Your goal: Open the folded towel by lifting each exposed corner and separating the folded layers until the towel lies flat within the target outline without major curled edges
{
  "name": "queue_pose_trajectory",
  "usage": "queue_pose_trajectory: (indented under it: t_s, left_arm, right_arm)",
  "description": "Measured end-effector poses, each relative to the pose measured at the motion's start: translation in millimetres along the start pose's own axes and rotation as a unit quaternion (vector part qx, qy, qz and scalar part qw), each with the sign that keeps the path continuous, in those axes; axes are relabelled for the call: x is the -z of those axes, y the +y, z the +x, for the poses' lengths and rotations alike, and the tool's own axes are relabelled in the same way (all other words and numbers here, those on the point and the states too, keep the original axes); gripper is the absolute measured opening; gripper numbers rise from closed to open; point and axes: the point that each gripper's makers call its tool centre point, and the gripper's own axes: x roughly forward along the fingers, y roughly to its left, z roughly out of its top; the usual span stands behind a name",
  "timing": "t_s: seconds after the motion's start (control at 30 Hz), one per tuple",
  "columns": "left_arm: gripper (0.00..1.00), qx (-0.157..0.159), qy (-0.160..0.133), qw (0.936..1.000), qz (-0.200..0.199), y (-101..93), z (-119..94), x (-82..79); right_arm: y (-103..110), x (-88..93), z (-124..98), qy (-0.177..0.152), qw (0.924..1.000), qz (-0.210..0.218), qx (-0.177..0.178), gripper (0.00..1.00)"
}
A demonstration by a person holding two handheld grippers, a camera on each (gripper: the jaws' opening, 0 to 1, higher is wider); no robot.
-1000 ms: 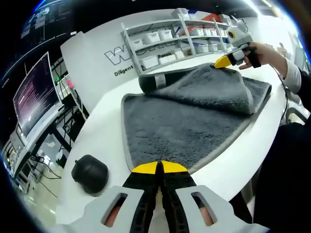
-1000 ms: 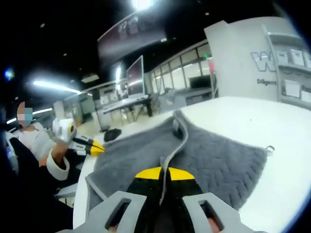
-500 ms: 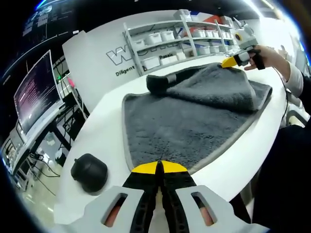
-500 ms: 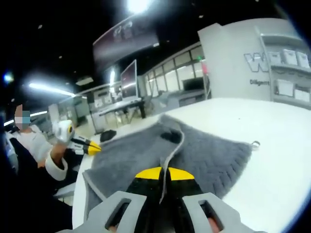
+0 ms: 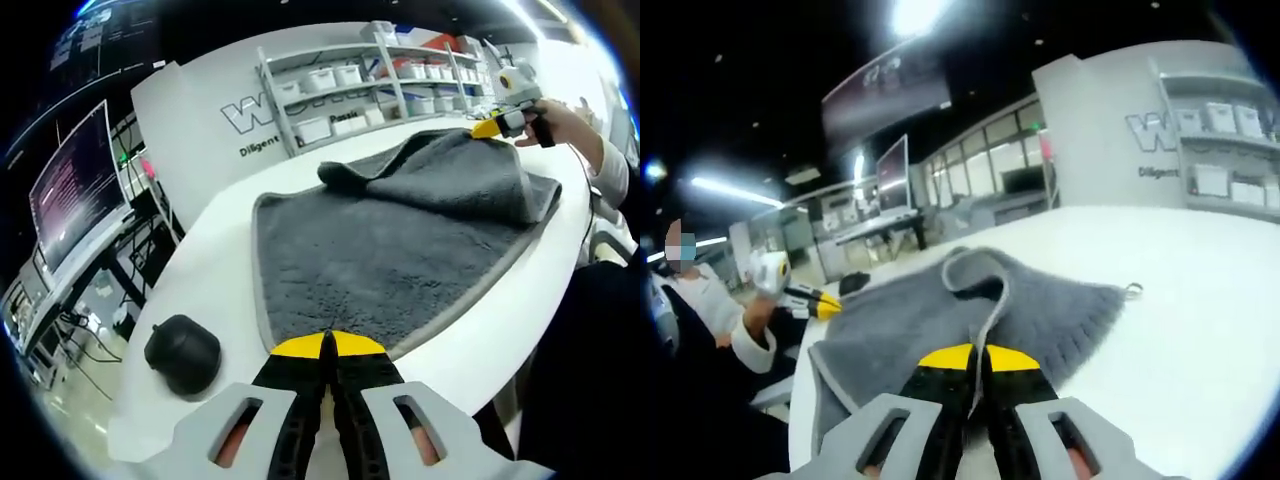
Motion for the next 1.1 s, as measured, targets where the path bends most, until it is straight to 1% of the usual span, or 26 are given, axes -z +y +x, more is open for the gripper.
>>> queue_pose_trajectory:
  t_s: [0.33,0.63,0.8,1.1]
  left_arm:
    - [0.01,-0.001,0.000,1.0000,0.000,0.2,1,0.4]
    - [0.01,-0.001,0.001,1.0000,0.001,0.6,1,0.7]
    - [0.01,-0.001,0.001,1.0000,0.000,0.7,1,0.8]
    - [0.01,-0.001,0.002,1.0000,-0.002,0.7,1,0.6]
  right_arm:
    - [-9,7.1,-20,-0.014,0.9997,0.013,0.016,0.00]
    - [-19,7.7,-36,-0.028,0.9989,0.024,0.028,0.00]
    - [-24,8.1,-45,-0.033,0.9984,0.024,0.039,0.00]
    - [-30,15.4,-57,-0.037,0.9974,0.020,0.058,0.00]
